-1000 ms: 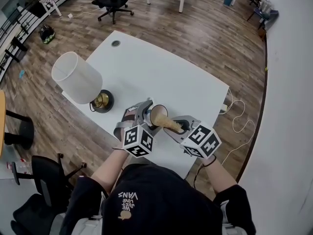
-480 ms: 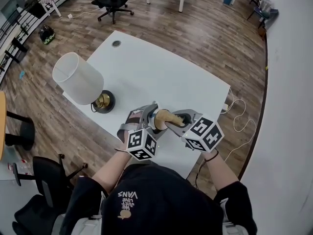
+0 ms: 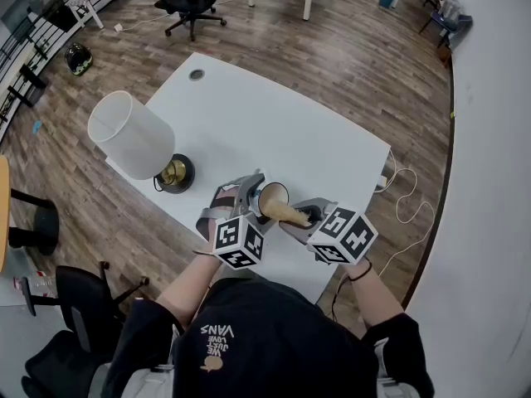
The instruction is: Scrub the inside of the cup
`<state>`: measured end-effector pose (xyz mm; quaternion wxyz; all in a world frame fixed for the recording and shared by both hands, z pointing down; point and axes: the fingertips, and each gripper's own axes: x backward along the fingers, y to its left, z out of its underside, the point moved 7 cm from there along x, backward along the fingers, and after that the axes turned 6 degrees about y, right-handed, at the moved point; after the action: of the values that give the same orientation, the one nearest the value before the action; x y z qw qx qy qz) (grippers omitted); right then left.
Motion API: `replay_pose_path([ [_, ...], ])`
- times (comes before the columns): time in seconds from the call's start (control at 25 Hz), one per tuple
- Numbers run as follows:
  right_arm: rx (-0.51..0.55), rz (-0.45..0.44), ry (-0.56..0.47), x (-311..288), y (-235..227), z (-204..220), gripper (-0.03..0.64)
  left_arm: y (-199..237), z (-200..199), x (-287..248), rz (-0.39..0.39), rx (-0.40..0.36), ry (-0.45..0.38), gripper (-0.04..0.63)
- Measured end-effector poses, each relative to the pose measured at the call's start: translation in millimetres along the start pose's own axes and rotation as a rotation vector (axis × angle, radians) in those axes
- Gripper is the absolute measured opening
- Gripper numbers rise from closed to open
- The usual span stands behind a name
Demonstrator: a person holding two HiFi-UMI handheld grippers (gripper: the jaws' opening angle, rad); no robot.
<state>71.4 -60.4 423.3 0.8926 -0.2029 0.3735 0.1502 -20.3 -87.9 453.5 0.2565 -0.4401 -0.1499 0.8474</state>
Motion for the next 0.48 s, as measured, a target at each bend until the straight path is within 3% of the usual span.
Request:
replay_pose_path([
  [0.2, 0.026, -0.005, -0.028, -6, 1, -14, 0.100, -4, 2, -2, 0.007, -0.008, -0.001, 0.400],
  [0.48, 0.042, 0.110, -0.010, 6, -21, -18, 0.100, -8, -3, 0, 0.012, -0.020, -0.021, 0.400],
])
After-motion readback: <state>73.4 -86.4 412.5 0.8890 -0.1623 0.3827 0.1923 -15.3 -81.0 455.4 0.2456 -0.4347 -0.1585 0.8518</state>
